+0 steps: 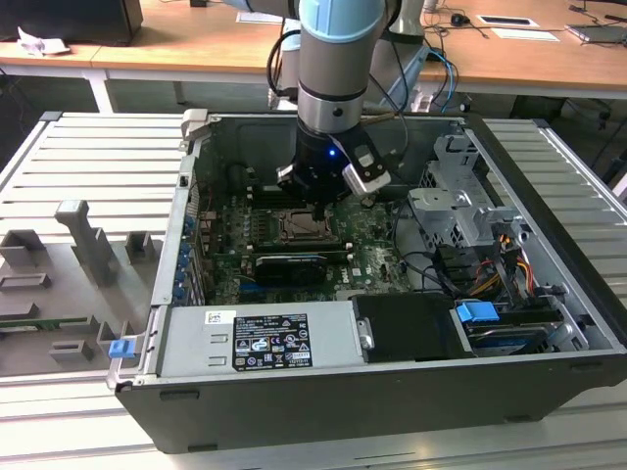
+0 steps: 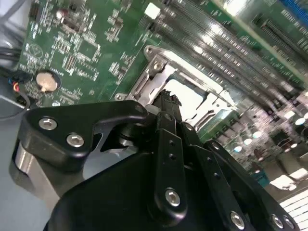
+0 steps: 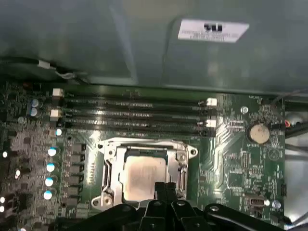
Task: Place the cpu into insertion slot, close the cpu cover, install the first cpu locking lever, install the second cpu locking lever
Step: 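Install the second cpu locking lever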
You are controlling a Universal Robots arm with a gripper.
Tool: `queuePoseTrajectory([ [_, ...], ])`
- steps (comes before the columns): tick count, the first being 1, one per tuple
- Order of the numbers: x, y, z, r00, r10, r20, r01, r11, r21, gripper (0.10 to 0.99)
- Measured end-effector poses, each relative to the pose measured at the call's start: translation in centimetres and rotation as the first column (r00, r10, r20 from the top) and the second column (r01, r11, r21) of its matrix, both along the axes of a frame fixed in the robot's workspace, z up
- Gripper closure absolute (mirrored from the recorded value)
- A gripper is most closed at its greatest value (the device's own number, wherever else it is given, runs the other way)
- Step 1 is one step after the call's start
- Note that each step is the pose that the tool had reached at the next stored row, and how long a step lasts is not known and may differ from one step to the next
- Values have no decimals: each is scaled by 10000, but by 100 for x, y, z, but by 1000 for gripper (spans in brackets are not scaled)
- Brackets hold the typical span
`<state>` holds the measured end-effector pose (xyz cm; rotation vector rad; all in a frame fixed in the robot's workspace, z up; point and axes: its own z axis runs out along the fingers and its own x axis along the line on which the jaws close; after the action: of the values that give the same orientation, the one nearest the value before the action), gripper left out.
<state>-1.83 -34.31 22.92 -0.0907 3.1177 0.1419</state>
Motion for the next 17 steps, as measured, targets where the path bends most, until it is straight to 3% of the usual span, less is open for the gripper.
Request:
queuePoseTrajectory([
  [4, 0, -30, 121, 10000, 0, -2, 0, 10000, 0, 980],
  [5, 0, -43, 122, 10000, 1, -1, -1, 10000, 2, 980],
  [6, 0, -78, 122, 10000, 0, -3, 0, 10000, 2, 980],
  [7, 0, -124, 116, 10000, 0, -92, 0, 10000, 34, 980],
  [8, -1, -180, 104, 9999, 1, -127, 0, 9999, 102, 980],
  [11, -4, -273, 92, 9999, 2, -128, 0, 9998, 174, 980],
  [13, -77, -321, 78, 9999, 17, -128, -13, 9996, 269, 980],
  [17, -290, -329, 65, 9999, 25, -127, -20, 9994, 344, 980],
])
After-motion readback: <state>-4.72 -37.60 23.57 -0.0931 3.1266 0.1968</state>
